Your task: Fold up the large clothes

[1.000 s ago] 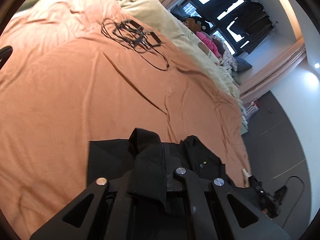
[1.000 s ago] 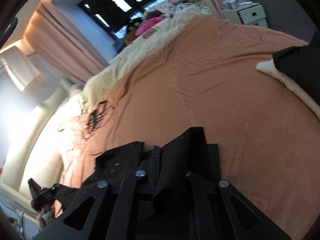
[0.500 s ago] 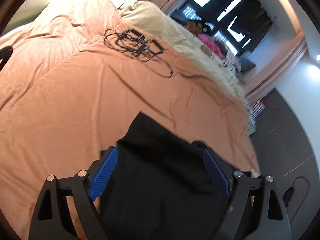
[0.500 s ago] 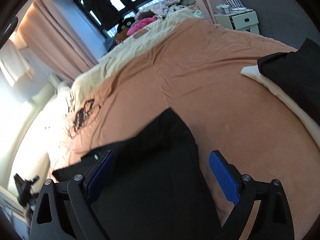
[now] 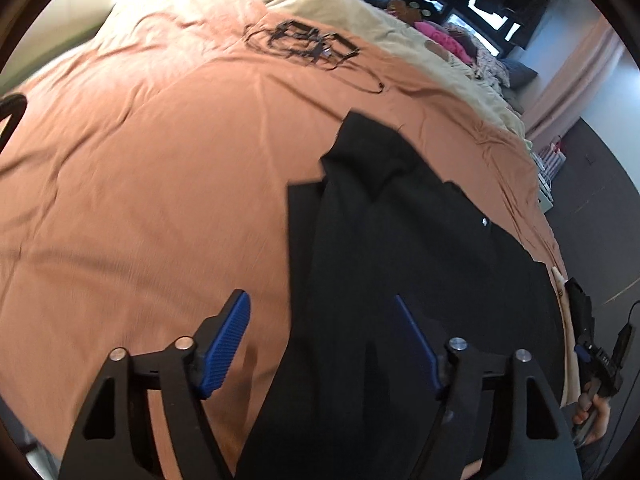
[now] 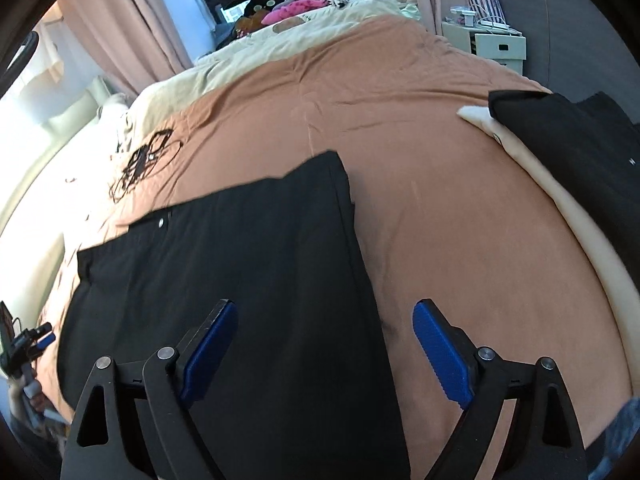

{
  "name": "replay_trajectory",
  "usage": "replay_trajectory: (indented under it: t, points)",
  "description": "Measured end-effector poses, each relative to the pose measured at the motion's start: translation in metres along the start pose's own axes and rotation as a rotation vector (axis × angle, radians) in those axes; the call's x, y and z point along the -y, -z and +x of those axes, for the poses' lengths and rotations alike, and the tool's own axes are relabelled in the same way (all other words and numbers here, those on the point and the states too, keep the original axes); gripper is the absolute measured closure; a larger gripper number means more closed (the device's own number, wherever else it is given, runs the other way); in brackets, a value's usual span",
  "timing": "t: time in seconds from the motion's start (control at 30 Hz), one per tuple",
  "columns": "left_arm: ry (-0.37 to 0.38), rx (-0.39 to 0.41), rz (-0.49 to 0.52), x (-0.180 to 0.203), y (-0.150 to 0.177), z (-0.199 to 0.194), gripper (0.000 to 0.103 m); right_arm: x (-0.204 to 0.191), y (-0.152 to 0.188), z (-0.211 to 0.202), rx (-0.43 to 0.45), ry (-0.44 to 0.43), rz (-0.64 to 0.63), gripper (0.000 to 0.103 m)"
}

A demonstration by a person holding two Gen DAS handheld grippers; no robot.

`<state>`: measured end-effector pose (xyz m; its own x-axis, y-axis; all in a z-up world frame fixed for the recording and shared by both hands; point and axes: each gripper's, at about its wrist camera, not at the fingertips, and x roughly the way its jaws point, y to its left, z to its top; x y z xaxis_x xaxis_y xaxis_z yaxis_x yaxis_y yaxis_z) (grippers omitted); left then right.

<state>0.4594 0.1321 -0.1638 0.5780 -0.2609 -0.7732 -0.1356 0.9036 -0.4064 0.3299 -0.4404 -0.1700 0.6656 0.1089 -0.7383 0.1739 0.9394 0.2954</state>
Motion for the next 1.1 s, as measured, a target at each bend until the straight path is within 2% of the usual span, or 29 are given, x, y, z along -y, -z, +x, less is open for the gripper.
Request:
replay_trajectory:
  t: [0.07,0.13,0.27,0.4,0.53,0.6,0.8,0.87,1.0,1.1]
  points:
    - [0.008,-0.018,-0.032,-0.01,0.016,-0.003,0.04,0.001,0.011,-0.004,-0.013,-0.001,0.004,0.022]
    - [0.015,-0.029,-0.054,-0.017,0.031,-0.005,0.043,0.002,0.023,-0.007,-0.028,0.005,0.006,0.026]
    - [0.006,-0.048,-0.071,-0.029,0.063,-0.01,0.044,0.002,0.049,-0.005,-0.07,0.033,-0.009,0.027]
    - [-0.036,-0.057,-0.078,-0.042,0.085,-0.014,0.044,0.009,0.074,0.001,-0.106,0.139,-0.032,0.029]
    - [-0.02,-0.025,-0.136,-0.054,0.098,-0.033,0.045,0.023,0.088,-0.014,-0.093,0.218,0.018,0.03]
    - [-0.003,-0.005,-0.17,-0.059,0.102,-0.043,0.045,0.024,0.093,-0.027,-0.08,0.203,0.04,0.035]
    - [0.08,0.007,-0.245,-0.061,0.109,-0.049,0.045,0.004,0.1,-0.054,-0.033,0.146,-0.001,0.035]
    - [0.086,0.019,-0.267,-0.062,0.112,-0.049,0.045,-0.007,0.102,-0.06,-0.017,0.129,-0.017,0.035]
    - [0.126,0.009,-0.351,-0.073,0.119,-0.038,0.045,-0.043,0.103,-0.066,-0.008,0.083,-0.074,0.035]
    - [0.154,0.012,-0.37,-0.076,0.121,-0.033,0.045,-0.077,0.103,-0.061,-0.023,0.052,-0.137,0.035]
